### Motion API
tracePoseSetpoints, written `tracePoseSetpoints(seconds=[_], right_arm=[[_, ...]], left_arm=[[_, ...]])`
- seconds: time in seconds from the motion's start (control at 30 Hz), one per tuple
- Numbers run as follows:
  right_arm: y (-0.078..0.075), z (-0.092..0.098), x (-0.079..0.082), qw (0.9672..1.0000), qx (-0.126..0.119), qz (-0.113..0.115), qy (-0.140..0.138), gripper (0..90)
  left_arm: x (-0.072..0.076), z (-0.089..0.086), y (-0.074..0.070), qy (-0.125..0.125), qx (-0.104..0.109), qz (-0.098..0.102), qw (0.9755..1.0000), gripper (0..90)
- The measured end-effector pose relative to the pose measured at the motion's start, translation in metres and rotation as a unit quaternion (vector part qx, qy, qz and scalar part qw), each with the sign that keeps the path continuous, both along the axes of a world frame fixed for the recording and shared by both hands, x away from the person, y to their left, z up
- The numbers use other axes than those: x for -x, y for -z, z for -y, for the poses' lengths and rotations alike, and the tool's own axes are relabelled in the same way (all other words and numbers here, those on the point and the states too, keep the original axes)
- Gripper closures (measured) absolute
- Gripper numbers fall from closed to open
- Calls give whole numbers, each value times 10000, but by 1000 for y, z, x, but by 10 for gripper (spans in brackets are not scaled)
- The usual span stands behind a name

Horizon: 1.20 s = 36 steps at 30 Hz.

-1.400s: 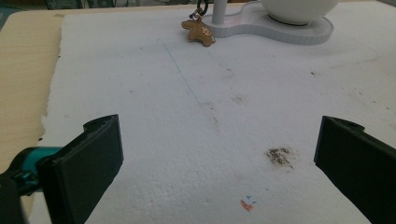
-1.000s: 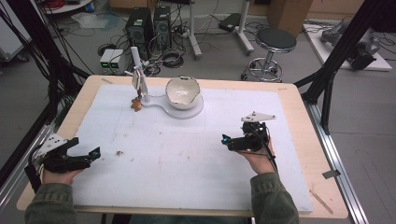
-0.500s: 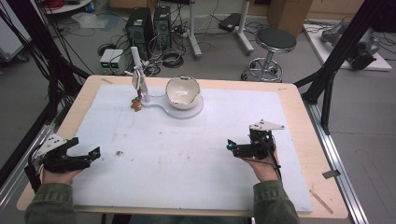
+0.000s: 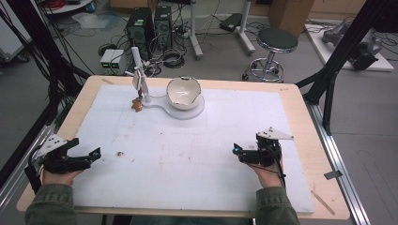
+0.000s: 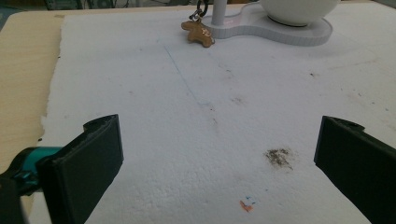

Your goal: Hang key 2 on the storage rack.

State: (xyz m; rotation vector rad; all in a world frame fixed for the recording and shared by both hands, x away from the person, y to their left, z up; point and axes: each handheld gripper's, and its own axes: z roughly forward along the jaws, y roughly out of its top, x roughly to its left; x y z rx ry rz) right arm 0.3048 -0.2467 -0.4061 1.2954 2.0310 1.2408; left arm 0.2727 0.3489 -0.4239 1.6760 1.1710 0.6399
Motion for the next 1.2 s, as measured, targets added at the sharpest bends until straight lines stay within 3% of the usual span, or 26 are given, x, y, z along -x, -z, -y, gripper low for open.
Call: tracePoseSetpoints(seconds=[0.33, 0.57, 1.2], right_arm=[[6, 9, 12, 9985, -97, 388, 367, 4], [7, 14, 25, 9918, 7, 1007, 790, 4], [6, 15, 28, 9912, -121, 1067, 779, 4]], left_arm=[[0, 0, 0, 0, -1, -2, 10000, 17], [0, 0, 0, 14, 6, 5, 10000, 17], [-1, 0, 0, 37, -21, 1, 10000, 17]])
